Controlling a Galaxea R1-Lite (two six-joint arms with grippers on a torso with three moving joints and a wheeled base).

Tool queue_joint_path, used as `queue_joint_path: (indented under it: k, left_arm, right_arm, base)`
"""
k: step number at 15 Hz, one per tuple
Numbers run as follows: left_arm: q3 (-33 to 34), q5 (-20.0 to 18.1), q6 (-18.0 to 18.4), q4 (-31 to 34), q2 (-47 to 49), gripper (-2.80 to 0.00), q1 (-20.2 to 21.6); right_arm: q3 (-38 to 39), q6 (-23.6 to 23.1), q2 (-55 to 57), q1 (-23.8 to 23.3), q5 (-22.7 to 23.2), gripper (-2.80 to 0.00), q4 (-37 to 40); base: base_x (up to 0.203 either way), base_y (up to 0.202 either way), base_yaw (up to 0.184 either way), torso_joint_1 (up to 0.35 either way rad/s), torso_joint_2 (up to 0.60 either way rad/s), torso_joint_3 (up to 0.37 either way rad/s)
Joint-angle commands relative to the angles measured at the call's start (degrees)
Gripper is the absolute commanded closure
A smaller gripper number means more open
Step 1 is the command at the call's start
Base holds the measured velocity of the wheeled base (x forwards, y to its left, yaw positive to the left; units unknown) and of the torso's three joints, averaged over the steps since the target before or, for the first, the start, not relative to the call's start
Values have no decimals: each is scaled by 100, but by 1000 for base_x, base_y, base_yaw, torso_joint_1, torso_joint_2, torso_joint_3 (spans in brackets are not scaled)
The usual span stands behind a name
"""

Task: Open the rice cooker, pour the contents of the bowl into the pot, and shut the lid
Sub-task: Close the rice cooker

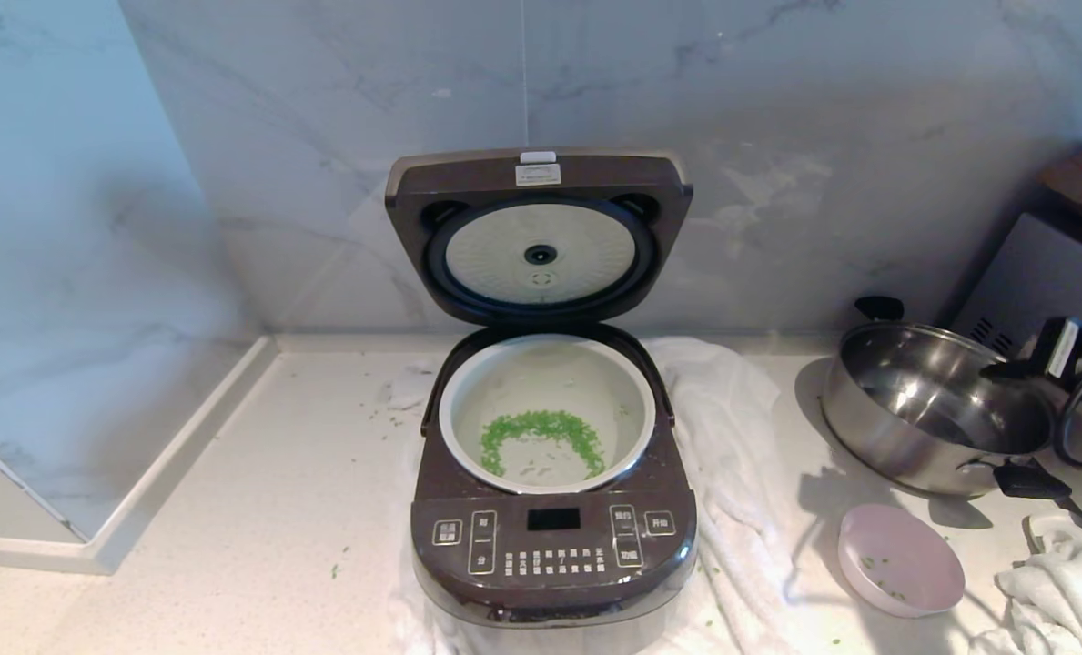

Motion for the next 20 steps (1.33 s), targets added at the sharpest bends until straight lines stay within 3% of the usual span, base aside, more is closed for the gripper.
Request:
queue_joint_path:
  k: [1, 8, 10, 15, 20]
  left_arm:
    - [26, -1, -3, -4, -2, 0, 0]
    - [26, -1, 1, -4, -2, 0, 0]
    - [26, -1, -3, -4, -2, 0, 0]
    - [26, -1, -3, -4, -2, 0, 0]
    - [26, -1, -3, -4, -2, 0, 0]
  right_arm:
    - [-586, 25, 257, 98, 5, 0, 3]
    - [-3612, 157, 1857, 1000, 19, 0, 205]
    - [-4361, 167, 2255, 1250, 240, 0, 344]
    - [-5697, 328, 2903, 1569, 2011, 0, 906]
    - [-5844, 545, 3132, 1940, 3225, 0, 515]
  base:
    - [0, 0, 0, 0, 0, 0]
    - [0, 0, 0, 0, 0, 0]
    - [0, 0, 0, 0, 0, 0]
    - [0, 0, 0, 0, 0, 0]
    - [0, 0, 0, 0, 0, 0]
